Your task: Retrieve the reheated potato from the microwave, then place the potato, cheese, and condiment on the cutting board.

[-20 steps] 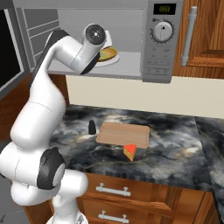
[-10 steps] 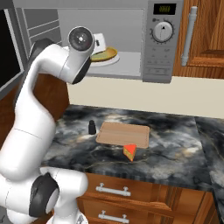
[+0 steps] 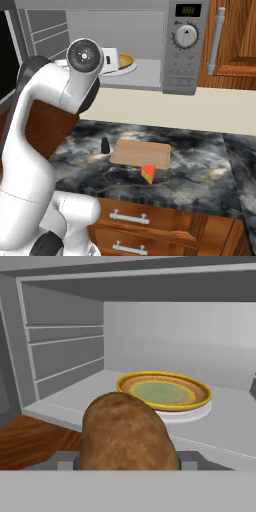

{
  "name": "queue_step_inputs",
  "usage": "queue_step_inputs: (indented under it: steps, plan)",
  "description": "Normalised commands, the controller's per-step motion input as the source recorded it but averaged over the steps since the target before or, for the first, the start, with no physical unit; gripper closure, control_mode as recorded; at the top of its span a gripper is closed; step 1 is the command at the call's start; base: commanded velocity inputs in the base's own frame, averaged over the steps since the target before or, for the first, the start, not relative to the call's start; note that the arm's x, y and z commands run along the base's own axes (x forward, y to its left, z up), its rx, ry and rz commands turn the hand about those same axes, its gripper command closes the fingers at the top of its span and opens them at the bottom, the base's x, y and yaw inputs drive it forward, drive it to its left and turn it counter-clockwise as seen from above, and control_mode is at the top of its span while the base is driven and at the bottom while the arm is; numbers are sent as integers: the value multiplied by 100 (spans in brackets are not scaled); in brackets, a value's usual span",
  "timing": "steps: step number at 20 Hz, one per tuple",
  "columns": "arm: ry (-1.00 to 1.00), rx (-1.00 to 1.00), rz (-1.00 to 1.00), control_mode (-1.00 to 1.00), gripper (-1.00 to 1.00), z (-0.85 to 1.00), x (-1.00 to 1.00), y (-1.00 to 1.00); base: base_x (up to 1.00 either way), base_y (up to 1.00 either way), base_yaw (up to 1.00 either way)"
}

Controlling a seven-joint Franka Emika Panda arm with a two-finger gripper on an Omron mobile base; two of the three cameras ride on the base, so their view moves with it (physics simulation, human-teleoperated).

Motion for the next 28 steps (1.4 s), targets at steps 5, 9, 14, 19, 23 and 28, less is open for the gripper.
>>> queue_step_inputs:
  steps: [5, 9, 14, 19, 23, 28]
  plan:
    - [0, 5, 0, -100, 100, 0, -86, -17, 0, 0, 0]
    - [1, 2, 0, -100, 100, 0, -82, -12, 0, 0, 0]
    - [20, 2, -4, -100, 100, -2, -60, -9, 0, 0, 0]
    - [21, 0, -1, -100, 100, -11, -56, -6, 0, 0, 0]
    - [19, 0, 0, -100, 100, -18, -43, -1, 0, 0, 0]
    - [12, 0, 0, -100, 100, -27, -39, -5, 0, 0, 0]
